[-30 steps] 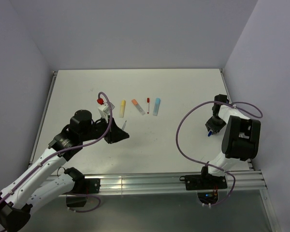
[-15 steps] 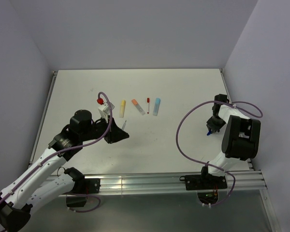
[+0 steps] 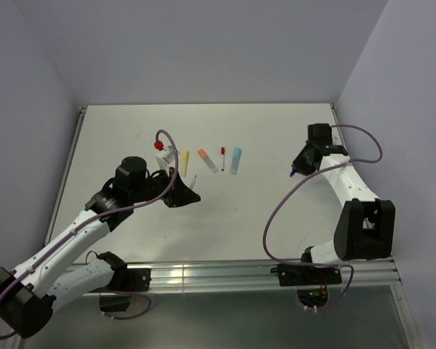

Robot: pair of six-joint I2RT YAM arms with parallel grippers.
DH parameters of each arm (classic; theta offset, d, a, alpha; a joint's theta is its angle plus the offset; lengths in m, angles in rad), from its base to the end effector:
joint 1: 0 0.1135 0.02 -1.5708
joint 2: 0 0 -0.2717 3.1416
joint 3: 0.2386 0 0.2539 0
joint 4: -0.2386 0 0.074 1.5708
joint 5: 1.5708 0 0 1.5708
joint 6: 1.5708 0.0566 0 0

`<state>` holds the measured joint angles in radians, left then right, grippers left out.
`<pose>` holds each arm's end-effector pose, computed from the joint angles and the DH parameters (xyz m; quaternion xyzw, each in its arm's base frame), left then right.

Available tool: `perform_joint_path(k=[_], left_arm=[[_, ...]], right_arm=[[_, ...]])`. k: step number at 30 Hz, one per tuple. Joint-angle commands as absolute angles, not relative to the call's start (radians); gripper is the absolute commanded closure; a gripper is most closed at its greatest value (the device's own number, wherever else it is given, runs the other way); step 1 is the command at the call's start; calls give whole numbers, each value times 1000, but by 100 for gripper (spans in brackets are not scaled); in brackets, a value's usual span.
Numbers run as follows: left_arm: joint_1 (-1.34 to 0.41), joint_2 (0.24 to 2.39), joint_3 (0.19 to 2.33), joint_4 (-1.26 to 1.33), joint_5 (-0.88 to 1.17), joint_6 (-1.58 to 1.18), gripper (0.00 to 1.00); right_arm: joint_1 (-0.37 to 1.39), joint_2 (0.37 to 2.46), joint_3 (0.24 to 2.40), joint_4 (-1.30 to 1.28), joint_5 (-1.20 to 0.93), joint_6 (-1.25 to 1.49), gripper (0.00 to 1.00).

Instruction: Insert the pens into the pen caps

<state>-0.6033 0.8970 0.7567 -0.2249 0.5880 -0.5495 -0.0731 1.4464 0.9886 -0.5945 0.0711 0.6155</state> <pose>0.1603 -0.1485 0.3075 0.1854 0.7837 -0.4959 0.3249 0.2977 -0.0258 0.2146 0.3346 0.9062 0.0355 0.2560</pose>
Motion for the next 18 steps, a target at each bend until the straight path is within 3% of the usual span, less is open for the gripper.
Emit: perform_joint_path(k=[1, 12, 18], left_arm=[[-597, 963, 836, -97, 644, -598, 100], [-598, 1230, 982, 311, 706, -830, 100], [-629, 1327, 980, 409, 666, -847, 100]], right_arm=[[39, 1365, 1127, -555, -46, 656, 100], [264, 1310, 1325, -390, -234, 683, 100], [285, 1226, 1203, -226, -331, 725, 100]])
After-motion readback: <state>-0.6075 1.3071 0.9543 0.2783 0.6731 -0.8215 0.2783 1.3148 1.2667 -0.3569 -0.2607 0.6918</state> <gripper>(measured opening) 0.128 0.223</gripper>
